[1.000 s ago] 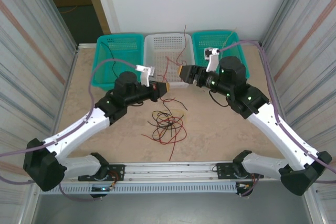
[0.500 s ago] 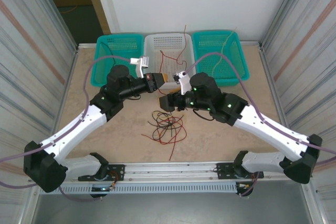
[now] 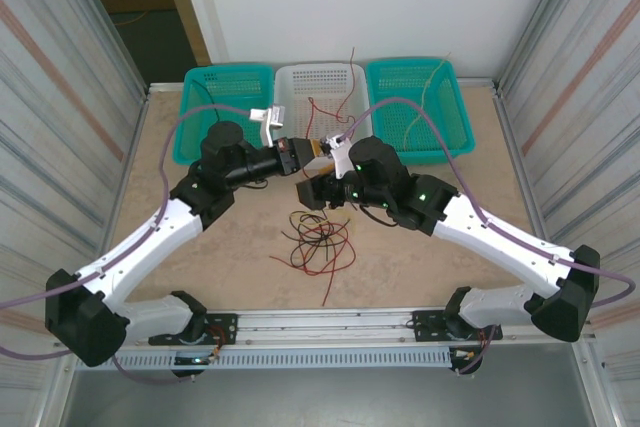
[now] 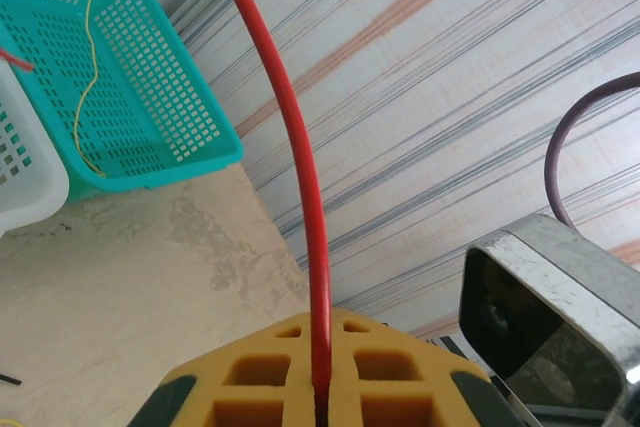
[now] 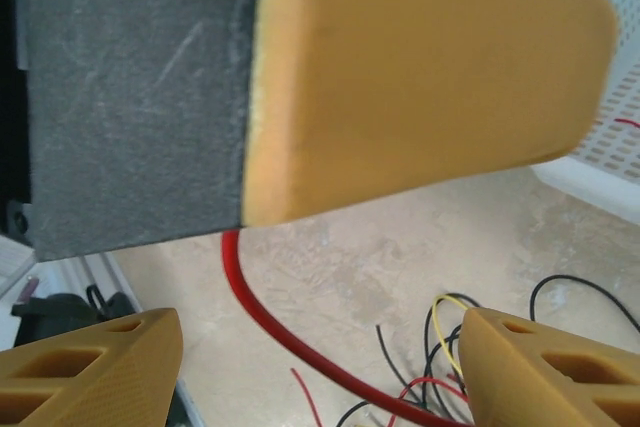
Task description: Untangle the cables
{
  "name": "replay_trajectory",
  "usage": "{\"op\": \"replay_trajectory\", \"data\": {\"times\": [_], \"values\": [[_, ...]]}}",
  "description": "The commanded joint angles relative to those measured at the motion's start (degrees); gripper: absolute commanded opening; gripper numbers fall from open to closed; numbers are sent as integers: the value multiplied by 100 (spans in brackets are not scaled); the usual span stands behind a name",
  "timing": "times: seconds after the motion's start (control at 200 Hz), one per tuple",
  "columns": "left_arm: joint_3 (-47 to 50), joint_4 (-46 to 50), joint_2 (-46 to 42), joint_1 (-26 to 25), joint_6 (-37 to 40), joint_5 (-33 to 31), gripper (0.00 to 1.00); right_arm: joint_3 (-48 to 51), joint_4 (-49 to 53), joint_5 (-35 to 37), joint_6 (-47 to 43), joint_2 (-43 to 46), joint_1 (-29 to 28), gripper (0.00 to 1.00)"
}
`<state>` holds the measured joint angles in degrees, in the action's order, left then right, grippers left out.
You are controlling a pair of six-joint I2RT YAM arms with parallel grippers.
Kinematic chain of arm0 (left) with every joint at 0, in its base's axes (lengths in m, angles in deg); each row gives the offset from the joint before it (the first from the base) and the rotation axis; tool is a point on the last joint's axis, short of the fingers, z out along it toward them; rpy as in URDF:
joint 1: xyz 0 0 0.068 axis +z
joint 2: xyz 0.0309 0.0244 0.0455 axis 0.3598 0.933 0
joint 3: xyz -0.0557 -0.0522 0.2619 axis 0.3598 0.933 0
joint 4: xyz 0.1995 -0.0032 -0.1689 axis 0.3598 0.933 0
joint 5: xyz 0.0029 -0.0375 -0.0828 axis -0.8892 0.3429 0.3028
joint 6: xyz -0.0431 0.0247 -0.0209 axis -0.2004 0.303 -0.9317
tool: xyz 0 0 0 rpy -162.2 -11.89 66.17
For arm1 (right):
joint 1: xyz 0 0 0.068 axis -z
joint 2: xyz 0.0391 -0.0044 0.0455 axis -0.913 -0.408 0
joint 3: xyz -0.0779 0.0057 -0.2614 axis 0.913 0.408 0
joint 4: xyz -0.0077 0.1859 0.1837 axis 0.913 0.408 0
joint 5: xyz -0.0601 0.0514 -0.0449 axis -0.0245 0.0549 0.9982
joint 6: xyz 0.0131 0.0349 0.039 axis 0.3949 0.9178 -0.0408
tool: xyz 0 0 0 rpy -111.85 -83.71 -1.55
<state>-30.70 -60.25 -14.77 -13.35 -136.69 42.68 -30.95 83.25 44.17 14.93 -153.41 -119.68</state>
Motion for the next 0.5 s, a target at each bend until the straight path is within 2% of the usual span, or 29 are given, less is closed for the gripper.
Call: {"op": "replay_trajectory", "data": {"times": [0.0,0.13,0.205,0.255,0.386,0.496], "values": [[-283,-260,91,51,-55,301,0,-51,-155,457,-101,117,-6,73],[-384,-305,228,68,-72,544,0,-23,-166,235,11,76,186,74],[-439,-403,249,82,-72,646,0,-14,-205,3,78,-14,282,68],[-485,-399,250,85,-31,637,0,-10,-238,-65,110,-58,295,61],[-600,-318,210,128,164,362,0,72,-349,-89,268,-87,300,34],[-605,-473,127,139,334,-71,0,250,-549,-275,614,-43,372,23]]}}
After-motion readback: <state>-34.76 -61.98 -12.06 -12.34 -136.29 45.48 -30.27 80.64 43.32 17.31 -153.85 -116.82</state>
